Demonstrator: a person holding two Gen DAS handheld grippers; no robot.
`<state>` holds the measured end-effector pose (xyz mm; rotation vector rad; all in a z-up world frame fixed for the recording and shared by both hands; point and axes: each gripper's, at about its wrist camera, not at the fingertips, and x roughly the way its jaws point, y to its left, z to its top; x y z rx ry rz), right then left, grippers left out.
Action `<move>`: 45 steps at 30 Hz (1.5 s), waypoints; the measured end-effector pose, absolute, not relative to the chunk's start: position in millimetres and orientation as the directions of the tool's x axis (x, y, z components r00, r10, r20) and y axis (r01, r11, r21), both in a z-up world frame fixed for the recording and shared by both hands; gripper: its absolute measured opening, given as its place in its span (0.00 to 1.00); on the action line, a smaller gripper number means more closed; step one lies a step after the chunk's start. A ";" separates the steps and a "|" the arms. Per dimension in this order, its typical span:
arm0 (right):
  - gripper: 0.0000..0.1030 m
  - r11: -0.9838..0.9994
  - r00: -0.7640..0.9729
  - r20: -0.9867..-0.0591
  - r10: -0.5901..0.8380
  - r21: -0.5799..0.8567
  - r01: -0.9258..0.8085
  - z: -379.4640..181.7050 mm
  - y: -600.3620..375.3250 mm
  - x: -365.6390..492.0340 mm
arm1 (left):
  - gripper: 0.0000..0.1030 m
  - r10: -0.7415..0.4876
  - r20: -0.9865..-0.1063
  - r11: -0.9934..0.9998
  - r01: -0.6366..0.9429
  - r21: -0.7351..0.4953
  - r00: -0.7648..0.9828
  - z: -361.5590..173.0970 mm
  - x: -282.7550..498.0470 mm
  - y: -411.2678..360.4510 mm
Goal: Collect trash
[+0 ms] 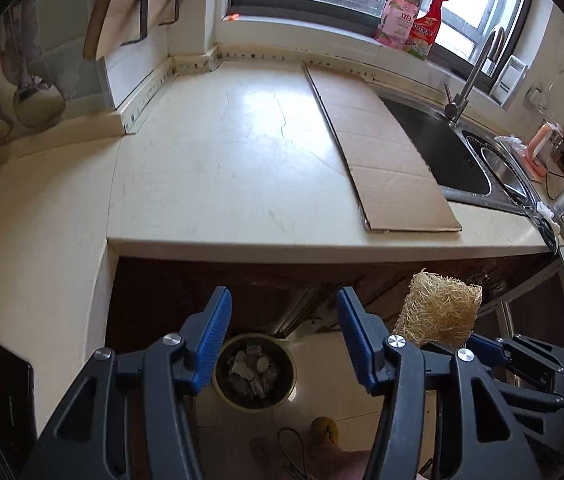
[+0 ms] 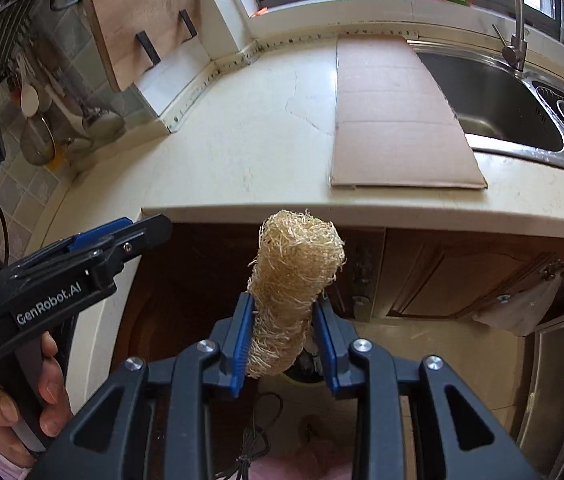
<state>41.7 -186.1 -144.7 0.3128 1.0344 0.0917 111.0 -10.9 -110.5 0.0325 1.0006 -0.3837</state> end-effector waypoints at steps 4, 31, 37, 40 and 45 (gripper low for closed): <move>0.29 0.947 0.434 -0.866 0.250 0.312 0.076 -183.9 -181.4 32.3 | 0.52 -0.264 -0.857 0.942 0.309 -0.131 0.442 -146.5 93.3 -3.7; 0.50 0.933 0.101 -0.933 0.347 0.354 0.069 -447.2 -116.8 97.0 | 0.87 -0.002 -0.954 0.993 0.116 0.034 0.299 -358.8 110.7 30.2; 0.51 0.926 0.106 -0.926 0.363 0.372 0.072 -422.4 -135.9 92.3 | 0.87 -0.029 -0.955 0.993 0.119 0.007 0.294 -344.9 117.2 18.0; 0.51 0.919 0.128 -0.920 0.371 0.383 0.092 -400.4 -149.1 91.6 | 0.87 -0.046 -0.952 0.991 0.132 -0.006 0.304 -318.9 117.0 12.4; 0.51 0.915 0.196 -0.910 0.366 0.391 0.104 -350.3 -165.6 87.4 | 0.87 -0.074 -0.932 0.987 0.158 -0.019 0.354 -270.8 114.1 4.2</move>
